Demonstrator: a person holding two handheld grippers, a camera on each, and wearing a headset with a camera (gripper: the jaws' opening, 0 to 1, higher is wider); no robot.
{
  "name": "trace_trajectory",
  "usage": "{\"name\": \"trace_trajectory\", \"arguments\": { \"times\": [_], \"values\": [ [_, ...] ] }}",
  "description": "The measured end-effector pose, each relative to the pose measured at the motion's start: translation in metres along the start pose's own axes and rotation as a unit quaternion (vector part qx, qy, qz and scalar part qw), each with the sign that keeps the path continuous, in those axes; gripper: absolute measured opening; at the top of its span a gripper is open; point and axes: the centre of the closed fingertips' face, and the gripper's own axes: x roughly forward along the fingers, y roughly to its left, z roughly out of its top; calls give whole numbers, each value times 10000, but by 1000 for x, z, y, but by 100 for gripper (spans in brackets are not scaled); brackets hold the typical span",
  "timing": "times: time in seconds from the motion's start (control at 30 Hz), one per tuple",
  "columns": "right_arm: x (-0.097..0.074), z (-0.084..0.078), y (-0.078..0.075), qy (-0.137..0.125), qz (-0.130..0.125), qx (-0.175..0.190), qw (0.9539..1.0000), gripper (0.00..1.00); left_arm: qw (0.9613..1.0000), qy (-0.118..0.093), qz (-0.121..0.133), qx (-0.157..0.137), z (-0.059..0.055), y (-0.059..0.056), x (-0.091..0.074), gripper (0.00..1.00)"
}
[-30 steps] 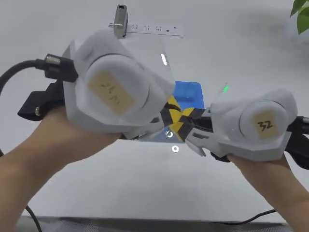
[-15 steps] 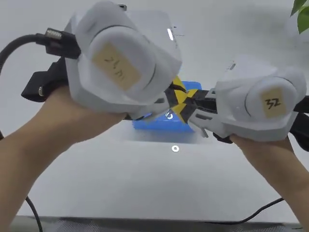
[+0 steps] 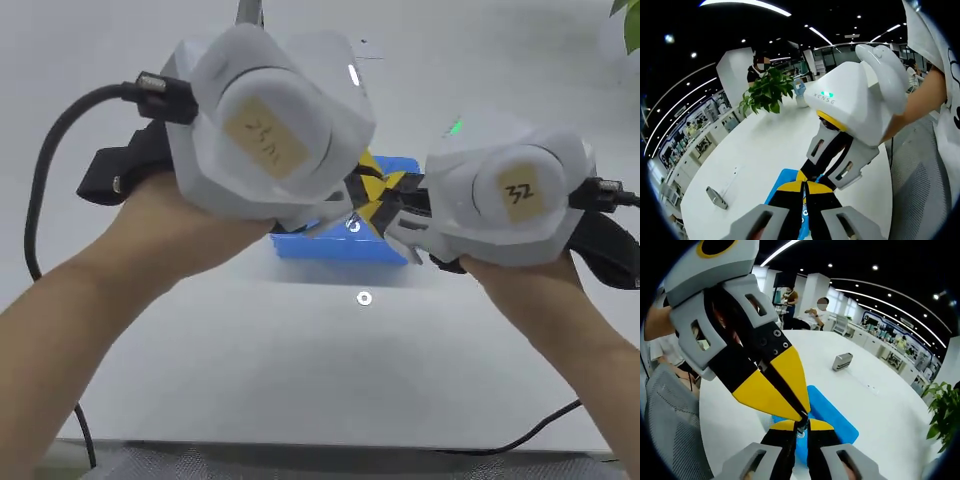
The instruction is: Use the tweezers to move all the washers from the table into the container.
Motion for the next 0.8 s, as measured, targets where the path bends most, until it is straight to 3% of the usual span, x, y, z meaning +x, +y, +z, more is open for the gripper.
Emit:
{"name": "trace_trajectory", "arguments": {
  "times": [0.37, 0.8],
  "values": [
    [19, -19, 4, 232, 114, -21, 9997, 3, 9996, 185, -6, -199, -23, -1, 14, 0],
    [27, -29, 1, 317, 197, 182, 9991, 3, 9993, 266, -60, -271, -30, 1, 24, 0]
  ]
}}
